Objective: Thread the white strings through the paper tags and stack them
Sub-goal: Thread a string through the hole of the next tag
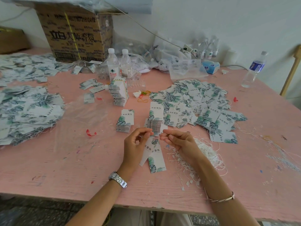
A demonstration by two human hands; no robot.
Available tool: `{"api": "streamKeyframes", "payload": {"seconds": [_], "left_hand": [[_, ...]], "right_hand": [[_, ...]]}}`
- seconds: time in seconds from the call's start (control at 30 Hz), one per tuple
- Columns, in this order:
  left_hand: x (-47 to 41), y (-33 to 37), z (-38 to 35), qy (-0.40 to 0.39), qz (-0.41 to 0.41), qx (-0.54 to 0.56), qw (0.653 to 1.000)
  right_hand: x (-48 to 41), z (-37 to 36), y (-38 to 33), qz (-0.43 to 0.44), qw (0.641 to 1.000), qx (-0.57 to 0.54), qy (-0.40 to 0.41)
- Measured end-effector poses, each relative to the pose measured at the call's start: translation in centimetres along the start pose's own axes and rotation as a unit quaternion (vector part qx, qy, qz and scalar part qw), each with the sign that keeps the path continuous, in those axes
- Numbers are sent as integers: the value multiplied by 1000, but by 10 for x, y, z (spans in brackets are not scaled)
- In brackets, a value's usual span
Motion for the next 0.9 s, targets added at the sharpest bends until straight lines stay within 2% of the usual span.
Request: {"api": "streamKeyframes", "payload": {"seconds": [0.17,0.37,0.63,0.9], "left_hand": [[0,1,-1,-1,1,1,1000],[2,-1,-2,-7,-13,-26,1000],[5,1,-2,-25,-25,-21,999],[4,-8,-3,-59,4,-35,998]], "right_hand": [[0,-3,-1,-12,1000,15,16],[1,0,0,5,994,105,36],[0,3,5,21,995,97,-14],[0,-2,3,49,990,135,-10]]}}
Point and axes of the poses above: each hand's wrist, its own x-axis away from the middle knuckle, its own z-axis out of the back of the hand, y = z × x, the point moved 1 cm from there along -x, towards the middle knuckle, and after that the axes turned 2 degrees about -z, right-handed, at the moved point
